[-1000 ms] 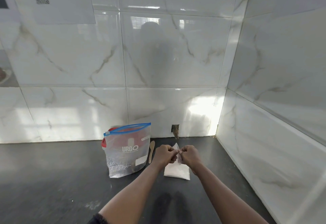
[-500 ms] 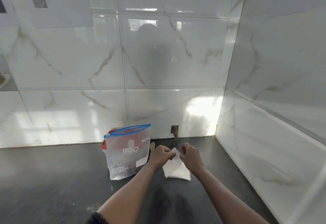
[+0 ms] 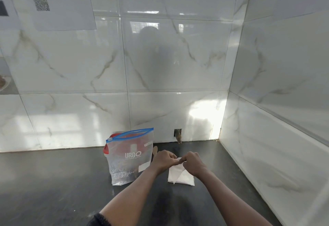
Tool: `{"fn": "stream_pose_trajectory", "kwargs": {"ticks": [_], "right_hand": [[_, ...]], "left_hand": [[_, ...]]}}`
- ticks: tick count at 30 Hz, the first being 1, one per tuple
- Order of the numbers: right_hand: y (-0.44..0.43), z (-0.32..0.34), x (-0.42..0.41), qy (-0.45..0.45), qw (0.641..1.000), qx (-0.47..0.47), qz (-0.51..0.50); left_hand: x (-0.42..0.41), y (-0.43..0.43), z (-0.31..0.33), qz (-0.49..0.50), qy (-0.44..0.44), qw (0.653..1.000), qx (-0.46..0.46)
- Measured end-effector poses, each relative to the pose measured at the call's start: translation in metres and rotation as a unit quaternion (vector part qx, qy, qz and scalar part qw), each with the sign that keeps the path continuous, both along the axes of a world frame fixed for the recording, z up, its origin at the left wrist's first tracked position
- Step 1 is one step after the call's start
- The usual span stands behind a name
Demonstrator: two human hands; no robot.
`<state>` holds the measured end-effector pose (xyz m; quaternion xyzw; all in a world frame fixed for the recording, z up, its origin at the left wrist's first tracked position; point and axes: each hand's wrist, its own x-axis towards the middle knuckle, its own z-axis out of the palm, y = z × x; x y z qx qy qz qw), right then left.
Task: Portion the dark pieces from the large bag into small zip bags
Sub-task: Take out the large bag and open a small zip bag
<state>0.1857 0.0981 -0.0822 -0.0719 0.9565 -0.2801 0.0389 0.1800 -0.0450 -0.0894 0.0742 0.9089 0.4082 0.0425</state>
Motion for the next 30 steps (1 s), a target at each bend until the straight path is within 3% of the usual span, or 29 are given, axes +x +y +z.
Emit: {"fn": "stream_pose_trajectory", "kwargs": {"ticks": [6, 11, 16, 18, 20, 21, 22, 25, 30], "right_hand": [[-0.007, -0.001, -0.009, -0.027, 0.995, -0.083, -0.052], [-0.006, -0.010, -0.022, -0.036, 0.991, -0.109, -0.066], [-0.012, -0.011, -0.033, -0.054, 0.981, -0.176, -0.064], [-0.015, -0.011, -0.038, -0.051, 0.942, -0.308, -0.126], [-0.016, -0.012, -0.045, -0.042, 0.852, -0.473, -0.220], [-0.018, -0.015, -0.051, -0.038, 0.812, -0.522, -0.257], [-0.020, -0.020, -0.054, -0.033, 0.799, -0.529, -0.284], [-0.034, -0.041, -0.063, -0.038, 0.898, -0.336, -0.283], [-0.064, -0.078, -0.072, -0.094, 0.972, -0.180, -0.120]], "left_hand": [[-0.002, 0.000, -0.002, -0.048, -0.041, 0.995, 0.078], [-0.008, -0.002, -0.014, -0.116, -0.039, 0.992, -0.035], [-0.023, 0.005, -0.027, -0.038, -0.008, 0.999, 0.014], [-0.030, 0.008, -0.028, -0.002, 0.011, 0.999, 0.034], [-0.037, 0.008, -0.025, 0.029, 0.034, 0.997, 0.070], [-0.041, 0.008, -0.022, 0.050, 0.042, 0.993, 0.096], [-0.044, 0.008, -0.018, 0.076, 0.049, 0.988, 0.124], [-0.060, 0.008, -0.011, 0.127, 0.062, 0.965, 0.220], [-0.082, 0.010, -0.007, 0.115, 0.065, 0.960, 0.248]]}}
